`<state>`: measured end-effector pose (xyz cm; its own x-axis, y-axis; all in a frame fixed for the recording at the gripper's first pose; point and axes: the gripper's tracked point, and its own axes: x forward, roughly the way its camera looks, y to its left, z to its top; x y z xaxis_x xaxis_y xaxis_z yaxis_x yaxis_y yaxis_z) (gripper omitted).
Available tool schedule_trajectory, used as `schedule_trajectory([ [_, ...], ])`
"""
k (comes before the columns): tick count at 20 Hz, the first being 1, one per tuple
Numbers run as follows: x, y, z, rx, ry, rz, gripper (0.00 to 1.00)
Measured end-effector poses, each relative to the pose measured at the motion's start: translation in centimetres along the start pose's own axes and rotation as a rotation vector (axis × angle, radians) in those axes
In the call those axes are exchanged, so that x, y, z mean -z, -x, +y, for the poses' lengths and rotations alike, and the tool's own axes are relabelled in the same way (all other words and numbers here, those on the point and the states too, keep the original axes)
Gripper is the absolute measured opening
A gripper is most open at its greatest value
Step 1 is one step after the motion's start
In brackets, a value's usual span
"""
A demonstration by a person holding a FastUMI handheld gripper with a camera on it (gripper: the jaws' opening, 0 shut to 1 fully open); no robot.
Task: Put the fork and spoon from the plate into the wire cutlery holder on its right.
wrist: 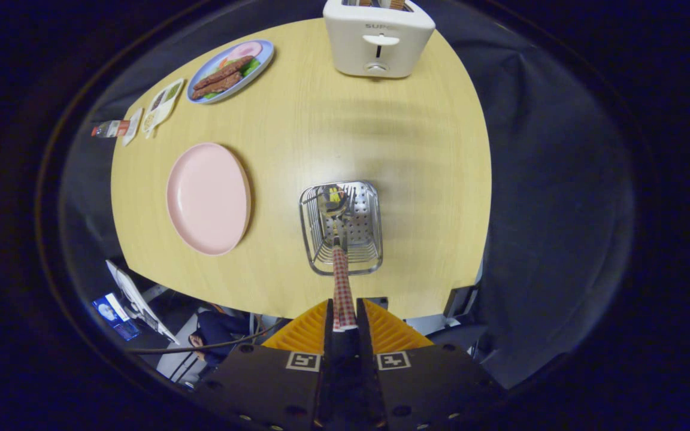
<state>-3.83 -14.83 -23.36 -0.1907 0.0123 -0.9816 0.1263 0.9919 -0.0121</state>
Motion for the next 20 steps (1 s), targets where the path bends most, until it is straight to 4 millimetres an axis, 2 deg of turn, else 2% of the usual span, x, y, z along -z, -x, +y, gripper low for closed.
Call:
schedule_trajectory([
  [3, 0.2, 0.1, 0.3, -0.017, -0.01, -0.019, 0.24],
  [6, -0.7, 1.2, 0.6, -0.026, 0.004, -0.132, 0.38],
  [10, -1.5, 4.3, 2.0, -0.061, 0.034, -0.357, 0.75],
  [12, -2.3, 5.9, 3.2, -0.111, 0.028, -0.496, 0.9],
  [16, -3.9, 9.3, 3.9, -0.19, -0.026, -0.775, 0.96],
  [20, -3.8, 13.4, 4.7, -0.236, -0.037, -1.064, 0.97],
])
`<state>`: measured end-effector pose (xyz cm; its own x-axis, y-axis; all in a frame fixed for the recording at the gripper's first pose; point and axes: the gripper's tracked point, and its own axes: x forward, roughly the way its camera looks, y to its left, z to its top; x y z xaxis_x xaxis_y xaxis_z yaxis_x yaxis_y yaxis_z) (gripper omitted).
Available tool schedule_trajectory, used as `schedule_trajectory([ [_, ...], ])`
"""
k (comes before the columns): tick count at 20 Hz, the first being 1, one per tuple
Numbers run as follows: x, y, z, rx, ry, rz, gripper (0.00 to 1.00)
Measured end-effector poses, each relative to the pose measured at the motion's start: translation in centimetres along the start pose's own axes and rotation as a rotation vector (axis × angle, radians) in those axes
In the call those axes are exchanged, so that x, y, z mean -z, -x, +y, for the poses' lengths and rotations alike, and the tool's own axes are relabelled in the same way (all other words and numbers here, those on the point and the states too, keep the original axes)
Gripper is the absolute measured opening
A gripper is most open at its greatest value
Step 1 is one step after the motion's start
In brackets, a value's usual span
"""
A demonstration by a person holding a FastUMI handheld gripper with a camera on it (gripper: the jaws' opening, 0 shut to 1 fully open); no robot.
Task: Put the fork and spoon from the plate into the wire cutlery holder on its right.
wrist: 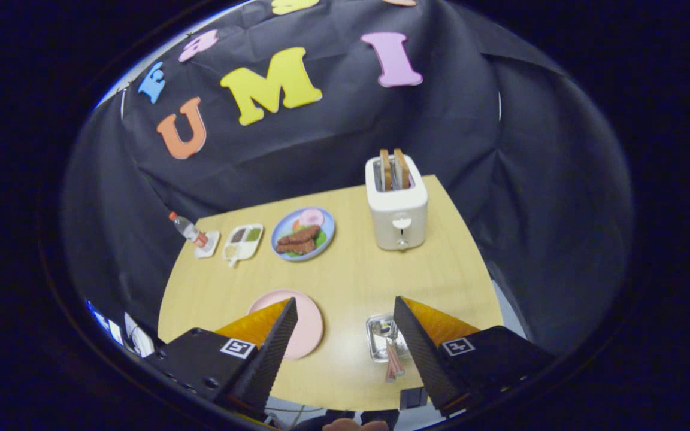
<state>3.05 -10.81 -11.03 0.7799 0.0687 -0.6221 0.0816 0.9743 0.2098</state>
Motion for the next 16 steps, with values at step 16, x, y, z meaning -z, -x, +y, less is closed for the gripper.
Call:
schedule_trajectory([
  [16, -6.2, 13.4, 7.4, 0.015, 0.102, -0.735, 0.96],
])
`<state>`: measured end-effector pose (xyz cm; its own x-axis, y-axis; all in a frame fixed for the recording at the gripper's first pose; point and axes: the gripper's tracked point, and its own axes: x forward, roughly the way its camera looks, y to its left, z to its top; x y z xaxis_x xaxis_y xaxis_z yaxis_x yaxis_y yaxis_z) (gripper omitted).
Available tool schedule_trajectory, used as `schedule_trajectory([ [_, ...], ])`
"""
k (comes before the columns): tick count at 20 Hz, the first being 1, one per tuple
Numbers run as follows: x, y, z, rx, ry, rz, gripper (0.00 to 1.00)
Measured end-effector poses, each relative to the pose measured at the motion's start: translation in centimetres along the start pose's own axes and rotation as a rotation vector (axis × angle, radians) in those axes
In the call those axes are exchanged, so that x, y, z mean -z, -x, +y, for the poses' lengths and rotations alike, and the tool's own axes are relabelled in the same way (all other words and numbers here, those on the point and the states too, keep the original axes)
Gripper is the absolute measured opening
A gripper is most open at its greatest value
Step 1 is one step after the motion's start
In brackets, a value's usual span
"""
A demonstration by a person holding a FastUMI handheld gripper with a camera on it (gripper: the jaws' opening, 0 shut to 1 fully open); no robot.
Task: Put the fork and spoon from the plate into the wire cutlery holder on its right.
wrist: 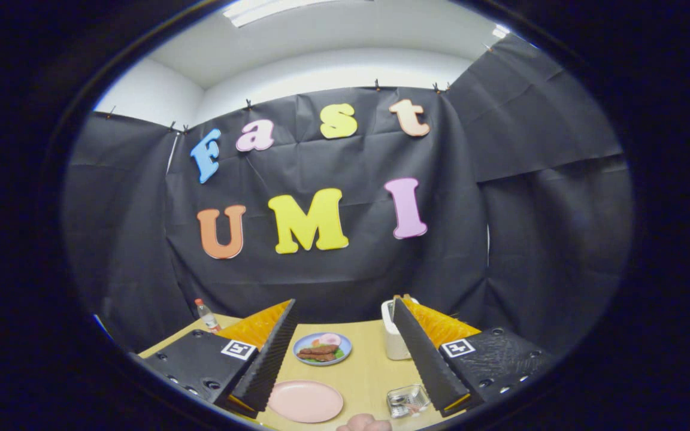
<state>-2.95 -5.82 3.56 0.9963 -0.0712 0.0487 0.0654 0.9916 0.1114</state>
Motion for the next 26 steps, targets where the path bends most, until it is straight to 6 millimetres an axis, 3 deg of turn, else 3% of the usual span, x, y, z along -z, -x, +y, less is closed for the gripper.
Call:
schedule_trajectory([
  [15, -3.9, 1.6, 3.9, -0.008, 0.044, -0.173, 0.96],
  [26, -4.5, 1.7, 5.7, 0.004, 0.038, -0.201, 0.96],
])
